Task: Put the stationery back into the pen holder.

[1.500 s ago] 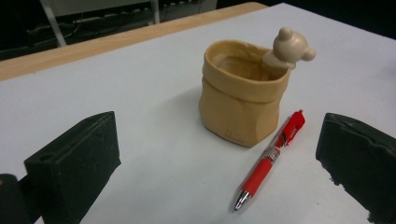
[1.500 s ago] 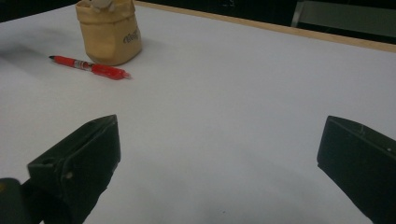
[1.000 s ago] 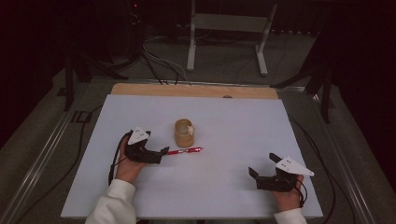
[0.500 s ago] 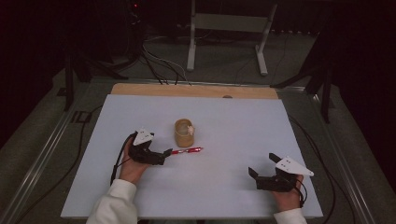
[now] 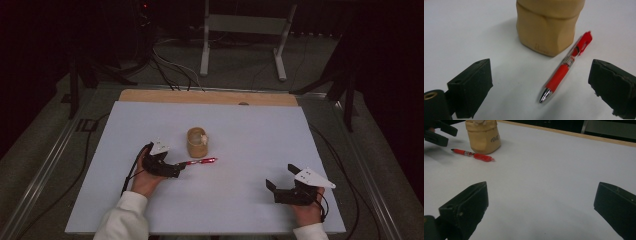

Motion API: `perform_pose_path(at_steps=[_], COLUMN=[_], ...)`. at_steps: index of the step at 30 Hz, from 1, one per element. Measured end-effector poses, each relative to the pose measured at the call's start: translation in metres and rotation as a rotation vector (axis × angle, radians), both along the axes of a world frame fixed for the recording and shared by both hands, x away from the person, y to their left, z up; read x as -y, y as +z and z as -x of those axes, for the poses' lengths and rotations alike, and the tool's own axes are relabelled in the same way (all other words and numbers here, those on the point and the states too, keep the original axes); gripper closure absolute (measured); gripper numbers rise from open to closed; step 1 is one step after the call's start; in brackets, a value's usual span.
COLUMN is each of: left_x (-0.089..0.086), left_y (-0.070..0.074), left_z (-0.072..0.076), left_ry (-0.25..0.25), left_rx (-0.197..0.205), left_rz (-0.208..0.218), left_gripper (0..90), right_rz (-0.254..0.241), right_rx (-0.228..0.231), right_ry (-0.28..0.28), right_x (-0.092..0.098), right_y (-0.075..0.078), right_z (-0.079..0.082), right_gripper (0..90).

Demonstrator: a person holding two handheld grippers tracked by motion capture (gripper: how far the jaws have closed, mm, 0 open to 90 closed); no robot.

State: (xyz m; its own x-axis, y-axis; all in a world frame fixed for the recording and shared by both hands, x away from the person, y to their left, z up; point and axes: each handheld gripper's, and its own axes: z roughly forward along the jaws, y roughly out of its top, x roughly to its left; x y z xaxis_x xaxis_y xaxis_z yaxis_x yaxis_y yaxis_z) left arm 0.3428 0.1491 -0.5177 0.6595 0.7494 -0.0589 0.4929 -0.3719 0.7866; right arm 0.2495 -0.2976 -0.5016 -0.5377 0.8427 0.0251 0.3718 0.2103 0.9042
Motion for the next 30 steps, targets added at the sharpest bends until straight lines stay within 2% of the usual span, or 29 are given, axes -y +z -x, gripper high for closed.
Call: perform_pose_path(at_steps=[3, 5, 8, 12, 15, 17, 18, 19, 22, 25, 29, 30], left_x=[0.003, 0.003, 0.004, 0.007, 0.009, 0.009, 0.01, 0.011, 0.013, 0.015, 0.017, 0.018], left_y=[-0.003, -0.004, -0.006, -0.006, -0.008, -0.008, -0.008, -0.008, -0.007, -0.006, -0.006, -0.003], left_z=[-0.001, -0.001, 0.001, 0.002, 0.002, 0.002, 0.003, 0.003, 0.005, 0.007, 0.01, 0.012], left_ry=[0.018, 0.001, -0.03, -0.076, -0.092, -0.098, -0.114, -0.126, -0.152, -0.183, -0.218, -0.232], left_rx=[-0.013, -0.023, -0.025, -0.021, -0.037, -0.033, -0.031, -0.027, -0.02, -0.019, -0.027, -0.024], left_rz=[-0.04, -0.049, -0.071, -0.099, -0.109, -0.107, -0.109, -0.113, -0.128, -0.134, -0.121, -0.098], left_gripper=[15.2, 20.9, 40.3, 53.1, 58.5, 63.7, 63.7, 69.0, 75.0, 77.6, 80.4, 80.4], right_rz=[0.0, 0.0, 0.0, 0.001, 0.002, 0.002, 0.002, 0.002, 0.003, 0.002, 0.003, 0.003], right_rx=[-0.001, -0.001, 0.0, 0.001, 0.001, 0.001, 0.001, 0.0, 0.0, -0.001, -0.001, 0.0], right_ry=[0.0, 0.0, 0.0, 0.0, 0.0, 0.0, 0.0, 0.0, 0.001, 0.0, -0.001, -0.001], right_x=[0.0, 0.0, 0.0, 0.0, 0.0, 0.0, 0.0, 0.0, 0.0, 0.0, 0.0, 0.0], right_y=[0.0, 0.0, 0.0, 0.0, 0.0, 0.0, 0.0, 0.0, 0.0, 0.0, 0.0, 0.0], right_z=[0.0, 0.0, 0.0, 0.0, 0.0, 0.0, 0.0, 0.0, 0.0, 0.0, 0.0, 0.0], right_gripper=[0.2, 0.2, 0.2, 0.2, 0.2, 0.2, 0.2, 0.2, 0.2, 0.2, 0.2, 0.2])
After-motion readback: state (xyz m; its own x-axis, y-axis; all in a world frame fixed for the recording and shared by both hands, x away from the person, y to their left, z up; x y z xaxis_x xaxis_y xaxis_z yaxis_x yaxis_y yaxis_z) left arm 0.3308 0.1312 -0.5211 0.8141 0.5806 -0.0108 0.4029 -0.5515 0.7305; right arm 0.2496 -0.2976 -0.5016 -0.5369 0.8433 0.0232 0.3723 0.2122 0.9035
